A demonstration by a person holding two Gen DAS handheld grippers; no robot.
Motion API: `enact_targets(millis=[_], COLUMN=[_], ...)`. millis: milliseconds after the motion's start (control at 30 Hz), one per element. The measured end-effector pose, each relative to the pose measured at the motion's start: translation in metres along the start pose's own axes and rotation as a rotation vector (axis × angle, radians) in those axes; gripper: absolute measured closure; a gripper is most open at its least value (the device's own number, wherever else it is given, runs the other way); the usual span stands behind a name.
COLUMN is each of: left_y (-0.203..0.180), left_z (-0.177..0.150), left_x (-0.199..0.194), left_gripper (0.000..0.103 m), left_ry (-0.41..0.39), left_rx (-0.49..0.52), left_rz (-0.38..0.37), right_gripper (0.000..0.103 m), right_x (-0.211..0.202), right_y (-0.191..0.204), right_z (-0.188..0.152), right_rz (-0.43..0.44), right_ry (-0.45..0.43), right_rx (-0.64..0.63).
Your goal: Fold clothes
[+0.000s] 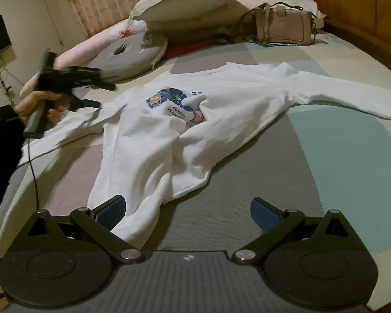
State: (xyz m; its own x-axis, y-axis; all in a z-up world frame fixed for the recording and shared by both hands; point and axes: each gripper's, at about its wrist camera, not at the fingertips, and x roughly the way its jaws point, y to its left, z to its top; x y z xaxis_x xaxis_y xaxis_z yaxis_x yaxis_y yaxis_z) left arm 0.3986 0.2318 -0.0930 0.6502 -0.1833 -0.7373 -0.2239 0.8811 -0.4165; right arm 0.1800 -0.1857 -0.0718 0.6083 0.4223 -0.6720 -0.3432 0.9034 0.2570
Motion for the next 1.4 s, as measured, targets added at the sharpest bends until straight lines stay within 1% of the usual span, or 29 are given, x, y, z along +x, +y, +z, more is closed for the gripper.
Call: enact_targets(millis=[133, 167, 233, 300, 367, 433, 667, 700, 767, 867, 933, 1067, 1200, 1267, 1300, 1333, 1367, 1400], left_y=[-0.001, -0.001, -0.008, -0.013, -0.013, 0.0, 0.046, 0.052, 0.054, 0.056, 0.059, 0.071, 0.108, 0.131, 0.143, 0.156, 0.171, 0.184], left_z=[0.005, 0.011, 0.02, 0.022, 0.018, 0.0, -0.064, -0.075, -0.084, -0.097, -0.083, -0.056, -0.05, -0.056, -0.057, -0.057, -0.057, -0.056], left_x=[0.026, 0.032, 0.033, 0.016, -0.013, -0.027, -0.077, -0.08, -0.088, -0.099, -0.106, -0.096, -0.086, -0.101, -0.11, -0.119, -0.129, -0.139], left_gripper=[0.032, 0.031, 0.033, 0.034, 0.031, 0.029, 0.029, 0.029, 0.026, 0.025, 0.025, 0.025, 0.025, 0.025, 0.025, 0.025, 0.025, 0.025], left_ry=[-0.069, -0.08, -0.068, -0.072, -0.133, -0.129, -0.114, -0.101, -0.09, -0.074, -0.096, -0.174, -0.166, -0.2, -0.207, -0.213, -0.22, -0.221], left_rx=[-0.001, 0.009, 0.034, 0.063, 0.119, 0.138, 0.204, 0.204, 0.228, 0.262, 0.235, 0.226, 0.175, 0.194, 0.176, 0.157, 0.11, 0.066], left_rz=[0.05, 0.054, 0.071, 0.071, 0.053, 0.091, 0.225, 0.253, 0.253, 0.252, 0.224, 0.275, 0.341, 0.325, 0.336, 0.348, 0.36, 0.353], right_gripper=[0.0, 0.0, 0.0, 0.0, 0.0, 0.0, 0.0, 0.0, 0.0, 0.0, 0.0, 0.0, 0.0, 0.0, 0.0, 0.0, 0.0, 0.0], right_x=[-0.005, -0.006, -0.009, -0.012, -0.014, -0.013, -0.009, -0.01, -0.011, -0.01, -0.01, -0.014, -0.016, -0.016, -0.016, -0.015, -0.014, -0.013], right_y=[-0.004, -0.006, -0.009, -0.009, -0.008, -0.008, 0.003, 0.005, 0.008, 0.009, 0.011, 0.017, 0.018, 0.017, 0.016, 0.015, 0.014, 0.014], right_z=[0.001, 0.001, 0.001, 0.001, 0.001, 0.0, -0.003, -0.004, -0.004, -0.004, -0.003, -0.001, 0.002, 0.003, 0.003, 0.003, 0.004, 0.003], right_rz=[-0.016, -0.018, -0.022, -0.024, -0.024, -0.016, 0.01, 0.011, 0.012, 0.009, 0.005, 0.011, -0.003, -0.008, -0.009, -0.009, -0.01, -0.01], right_ry=[-0.01, -0.013, -0.02, -0.028, -0.037, -0.034, -0.019, -0.02, -0.02, -0.011, -0.011, -0.029, -0.033, -0.036, -0.037, -0.035, -0.032, -0.028], right_rx=[-0.001, 0.004, 0.02, 0.017, 0.014, 0.016, -0.005, -0.011, -0.02, -0.017, -0.022, -0.028, -0.038, -0.032, -0.026, -0.02, -0.016, -0.016])
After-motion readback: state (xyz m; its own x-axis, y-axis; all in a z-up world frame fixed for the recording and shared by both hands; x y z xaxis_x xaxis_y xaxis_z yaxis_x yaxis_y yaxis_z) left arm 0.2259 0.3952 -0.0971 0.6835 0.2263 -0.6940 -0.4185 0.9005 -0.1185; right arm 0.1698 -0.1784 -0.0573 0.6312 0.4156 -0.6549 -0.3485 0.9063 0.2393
